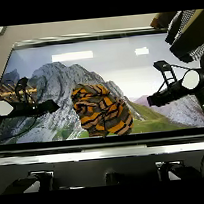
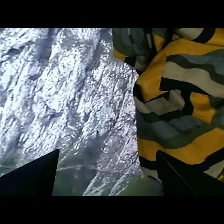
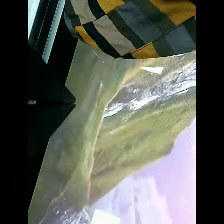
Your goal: Fold the clothes and pants, and hang the long-sleeved shirts on hangers.
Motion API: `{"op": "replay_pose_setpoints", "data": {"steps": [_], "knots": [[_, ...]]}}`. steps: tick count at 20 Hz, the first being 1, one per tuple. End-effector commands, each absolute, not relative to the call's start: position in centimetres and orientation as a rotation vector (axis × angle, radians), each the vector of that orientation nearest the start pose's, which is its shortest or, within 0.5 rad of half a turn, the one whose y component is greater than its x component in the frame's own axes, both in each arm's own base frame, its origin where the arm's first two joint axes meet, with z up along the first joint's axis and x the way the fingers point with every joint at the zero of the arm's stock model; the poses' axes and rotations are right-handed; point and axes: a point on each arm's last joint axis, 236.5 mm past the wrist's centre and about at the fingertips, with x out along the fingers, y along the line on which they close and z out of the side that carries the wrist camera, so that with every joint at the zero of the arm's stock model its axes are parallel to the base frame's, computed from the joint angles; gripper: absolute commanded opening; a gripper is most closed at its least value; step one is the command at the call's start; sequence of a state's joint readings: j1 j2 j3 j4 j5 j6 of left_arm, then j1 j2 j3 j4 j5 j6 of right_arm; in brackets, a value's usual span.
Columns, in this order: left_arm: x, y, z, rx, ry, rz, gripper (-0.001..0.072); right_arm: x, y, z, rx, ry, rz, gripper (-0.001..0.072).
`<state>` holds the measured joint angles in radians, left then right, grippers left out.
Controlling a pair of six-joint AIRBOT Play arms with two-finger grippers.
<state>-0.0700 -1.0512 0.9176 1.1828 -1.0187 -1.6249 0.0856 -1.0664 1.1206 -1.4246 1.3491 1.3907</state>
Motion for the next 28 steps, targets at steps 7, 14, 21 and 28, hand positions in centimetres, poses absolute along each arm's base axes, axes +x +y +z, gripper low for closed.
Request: {"op": "replay_pose_setpoints", "data": {"steps": [7,14,21,28], "knots": [[36.6,-10.6,0.2,-0.497,1.161,-0.197,0.0720,30.8,9.0,2.8,0.180,1.334,0.258,0.0691],[39.0,-13.5,-1.7,-0.616,1.143,-0.292,0.0720,25.9,16.1,-6.0,0.648,1.445,0.358,0.0692],[41.2,-14.5,-4.2,-0.707,1.125,-0.301,0.0720,24.9,18.9,-8.9,0.822,1.563,0.419,0.0035],[44.9,-15.5,-6.1,-0.741,1.127,-0.330,0.0720,25.5,18.1,-5.8,0.760,1.459,0.427,0.0023]]}}
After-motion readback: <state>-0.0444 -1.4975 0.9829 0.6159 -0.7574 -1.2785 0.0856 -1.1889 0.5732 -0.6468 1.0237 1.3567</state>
